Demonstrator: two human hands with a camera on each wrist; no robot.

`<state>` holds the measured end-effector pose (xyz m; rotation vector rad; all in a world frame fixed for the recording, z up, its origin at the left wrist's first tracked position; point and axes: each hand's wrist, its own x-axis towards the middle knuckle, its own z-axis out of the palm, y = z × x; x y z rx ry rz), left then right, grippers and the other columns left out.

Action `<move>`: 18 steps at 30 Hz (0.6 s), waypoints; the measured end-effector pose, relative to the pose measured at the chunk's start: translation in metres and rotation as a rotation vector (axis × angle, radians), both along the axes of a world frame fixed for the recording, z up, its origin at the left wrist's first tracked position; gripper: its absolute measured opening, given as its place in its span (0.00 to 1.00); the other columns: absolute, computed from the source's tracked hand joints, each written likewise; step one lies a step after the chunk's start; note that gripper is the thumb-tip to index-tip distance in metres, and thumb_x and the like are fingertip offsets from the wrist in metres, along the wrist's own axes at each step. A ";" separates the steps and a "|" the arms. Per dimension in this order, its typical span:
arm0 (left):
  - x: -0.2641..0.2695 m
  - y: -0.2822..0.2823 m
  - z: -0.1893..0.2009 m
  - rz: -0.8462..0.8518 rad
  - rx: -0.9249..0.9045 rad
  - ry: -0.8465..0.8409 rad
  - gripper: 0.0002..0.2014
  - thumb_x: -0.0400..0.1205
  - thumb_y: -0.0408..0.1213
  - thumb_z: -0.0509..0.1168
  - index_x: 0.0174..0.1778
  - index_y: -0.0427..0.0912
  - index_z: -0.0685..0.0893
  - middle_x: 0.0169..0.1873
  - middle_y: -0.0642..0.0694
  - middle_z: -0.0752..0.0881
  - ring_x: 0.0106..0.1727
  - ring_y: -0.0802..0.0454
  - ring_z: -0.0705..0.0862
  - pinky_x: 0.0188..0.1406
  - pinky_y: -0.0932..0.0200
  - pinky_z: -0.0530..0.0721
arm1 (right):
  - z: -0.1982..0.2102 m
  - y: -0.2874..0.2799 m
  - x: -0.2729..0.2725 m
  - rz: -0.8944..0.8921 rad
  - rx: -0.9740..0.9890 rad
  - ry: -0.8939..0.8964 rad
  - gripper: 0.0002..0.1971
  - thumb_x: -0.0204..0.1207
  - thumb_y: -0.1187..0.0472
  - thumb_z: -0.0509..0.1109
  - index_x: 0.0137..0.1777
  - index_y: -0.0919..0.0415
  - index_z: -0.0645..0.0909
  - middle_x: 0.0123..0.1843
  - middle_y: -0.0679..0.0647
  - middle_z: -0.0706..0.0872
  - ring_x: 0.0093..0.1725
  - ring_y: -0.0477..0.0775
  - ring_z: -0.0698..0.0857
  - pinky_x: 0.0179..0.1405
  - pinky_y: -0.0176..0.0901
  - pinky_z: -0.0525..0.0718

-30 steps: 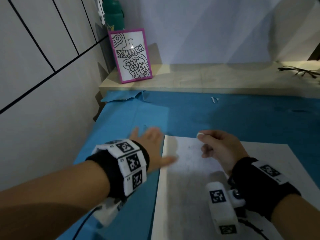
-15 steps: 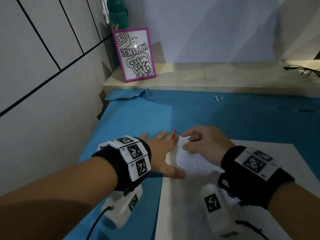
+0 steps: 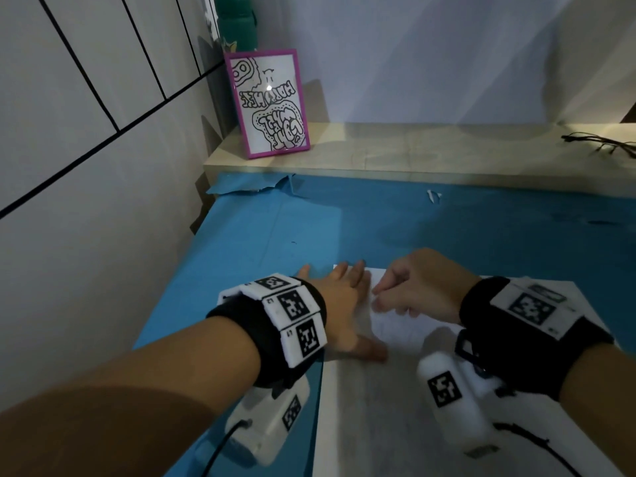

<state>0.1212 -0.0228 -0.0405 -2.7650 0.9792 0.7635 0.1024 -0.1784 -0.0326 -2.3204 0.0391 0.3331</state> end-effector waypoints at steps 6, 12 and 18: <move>0.001 0.001 -0.002 0.027 -0.018 0.015 0.58 0.69 0.75 0.59 0.84 0.47 0.38 0.83 0.52 0.36 0.84 0.51 0.39 0.78 0.30 0.44 | -0.002 -0.004 -0.002 -0.021 -0.005 -0.014 0.09 0.63 0.61 0.80 0.29 0.53 0.83 0.24 0.44 0.82 0.25 0.40 0.79 0.25 0.27 0.73; 0.001 0.000 0.000 0.022 -0.008 0.025 0.58 0.69 0.75 0.60 0.84 0.48 0.37 0.83 0.52 0.36 0.84 0.52 0.40 0.78 0.31 0.44 | -0.003 -0.005 0.001 -0.036 -0.029 -0.066 0.10 0.63 0.60 0.80 0.27 0.52 0.82 0.28 0.44 0.84 0.31 0.42 0.81 0.27 0.28 0.73; 0.000 0.001 0.003 0.014 0.001 0.032 0.56 0.71 0.74 0.59 0.83 0.49 0.37 0.83 0.53 0.35 0.84 0.54 0.38 0.79 0.31 0.42 | -0.002 -0.005 0.001 -0.059 -0.030 -0.105 0.10 0.65 0.58 0.80 0.29 0.50 0.81 0.38 0.50 0.88 0.37 0.44 0.83 0.31 0.29 0.73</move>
